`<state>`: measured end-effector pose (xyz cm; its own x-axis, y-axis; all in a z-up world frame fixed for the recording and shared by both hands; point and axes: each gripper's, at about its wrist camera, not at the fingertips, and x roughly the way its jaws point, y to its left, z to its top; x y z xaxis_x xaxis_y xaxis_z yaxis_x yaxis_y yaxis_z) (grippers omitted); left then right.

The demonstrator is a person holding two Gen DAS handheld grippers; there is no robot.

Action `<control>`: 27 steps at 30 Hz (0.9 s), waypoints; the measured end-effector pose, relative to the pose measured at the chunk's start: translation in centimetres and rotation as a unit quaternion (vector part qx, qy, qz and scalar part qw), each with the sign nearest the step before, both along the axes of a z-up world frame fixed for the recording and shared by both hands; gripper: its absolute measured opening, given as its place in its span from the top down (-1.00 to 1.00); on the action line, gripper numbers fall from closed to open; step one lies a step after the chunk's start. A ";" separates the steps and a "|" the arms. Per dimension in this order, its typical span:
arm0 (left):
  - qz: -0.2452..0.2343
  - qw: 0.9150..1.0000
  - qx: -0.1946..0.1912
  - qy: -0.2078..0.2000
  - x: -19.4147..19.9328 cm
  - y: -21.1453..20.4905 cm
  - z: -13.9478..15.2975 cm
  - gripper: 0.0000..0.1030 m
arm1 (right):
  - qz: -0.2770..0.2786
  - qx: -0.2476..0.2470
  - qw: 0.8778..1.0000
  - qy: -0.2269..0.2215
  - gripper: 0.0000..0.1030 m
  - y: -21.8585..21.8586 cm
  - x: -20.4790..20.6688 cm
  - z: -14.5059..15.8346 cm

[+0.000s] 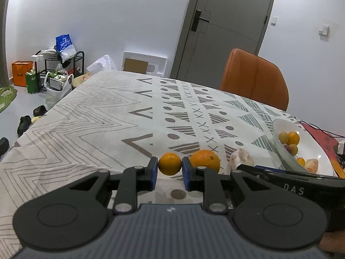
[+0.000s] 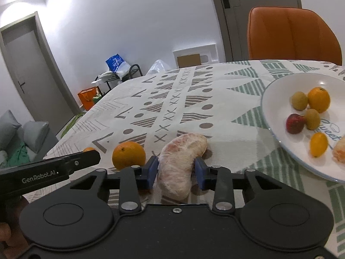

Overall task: Organize fruits
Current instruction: 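Grasp another small mandarin with the left tool while the right tool grasps the second pomelo segment, then carry both fruits to the white plate and open both tools to release them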

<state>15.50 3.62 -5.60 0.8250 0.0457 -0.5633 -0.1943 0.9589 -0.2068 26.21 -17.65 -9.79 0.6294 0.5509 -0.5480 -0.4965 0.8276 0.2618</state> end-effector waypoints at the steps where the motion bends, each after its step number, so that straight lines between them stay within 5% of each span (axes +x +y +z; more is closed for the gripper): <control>1: -0.001 1.000 0.000 0.000 0.0 -0.2 0.0 0.56 | -0.002 0.001 1.000 0.000 0.32 -0.2 0.0 0.0; 27: -0.058 0.997 0.020 -0.037 1.3 -6.1 2.9 0.56 | -0.069 0.046 0.995 -0.054 0.32 -8.1 -1.2 3.9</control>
